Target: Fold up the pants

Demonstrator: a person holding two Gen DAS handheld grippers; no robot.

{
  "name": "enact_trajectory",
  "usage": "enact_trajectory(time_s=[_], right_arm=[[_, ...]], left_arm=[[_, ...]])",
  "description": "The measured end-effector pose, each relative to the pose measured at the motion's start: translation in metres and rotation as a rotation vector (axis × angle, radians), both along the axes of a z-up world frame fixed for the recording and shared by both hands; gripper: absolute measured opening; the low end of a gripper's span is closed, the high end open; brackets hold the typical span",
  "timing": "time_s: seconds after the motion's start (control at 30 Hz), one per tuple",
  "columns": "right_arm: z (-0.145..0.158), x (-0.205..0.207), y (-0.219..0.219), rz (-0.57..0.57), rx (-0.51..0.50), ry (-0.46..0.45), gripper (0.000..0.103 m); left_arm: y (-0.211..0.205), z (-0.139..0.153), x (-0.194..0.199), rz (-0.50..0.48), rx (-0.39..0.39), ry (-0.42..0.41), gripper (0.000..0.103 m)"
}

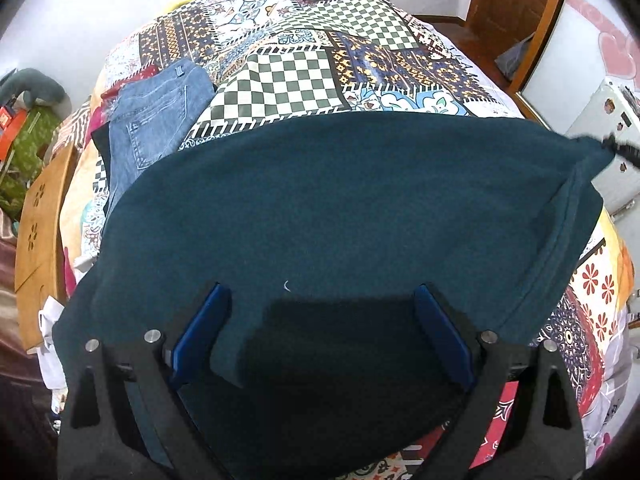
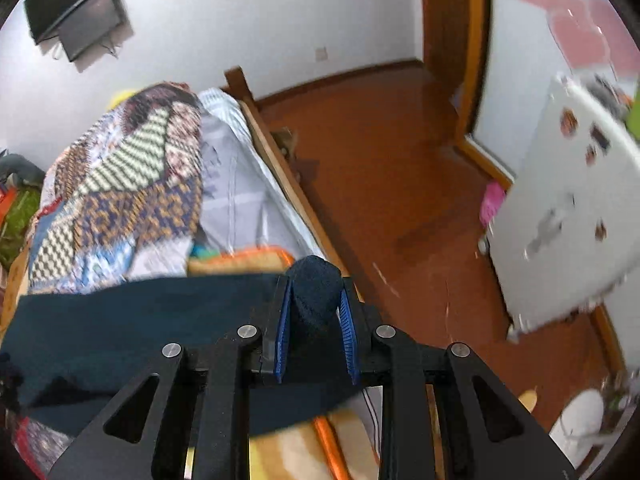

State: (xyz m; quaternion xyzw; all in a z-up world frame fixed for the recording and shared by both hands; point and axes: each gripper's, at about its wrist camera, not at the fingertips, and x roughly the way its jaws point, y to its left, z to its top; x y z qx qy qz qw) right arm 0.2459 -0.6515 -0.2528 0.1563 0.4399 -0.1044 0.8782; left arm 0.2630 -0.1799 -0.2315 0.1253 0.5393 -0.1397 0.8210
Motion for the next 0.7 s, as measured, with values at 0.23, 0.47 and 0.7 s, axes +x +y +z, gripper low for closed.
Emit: enact_trajectory(time_s=[0.23,0.47,0.7], right_arm=[[-0.027,-0.024,-0.002,-0.021,-0.029,0.091,0.029],[-0.002,-0.028,0.010,-0.002,-0.128,0.110,0.046],[0.058,-0.008,0.071,0.126,-0.143,-0.028,0.048]], left_arm=[[0.007,0.007,-0.005,0.021,-0.039,-0.024,0.096],[0.044,0.039,-0.011,0.099,-0.105,-0.130,0.096],[0.121,0.081,-0.016,0.240,-0.122,-0.291,0.096]])
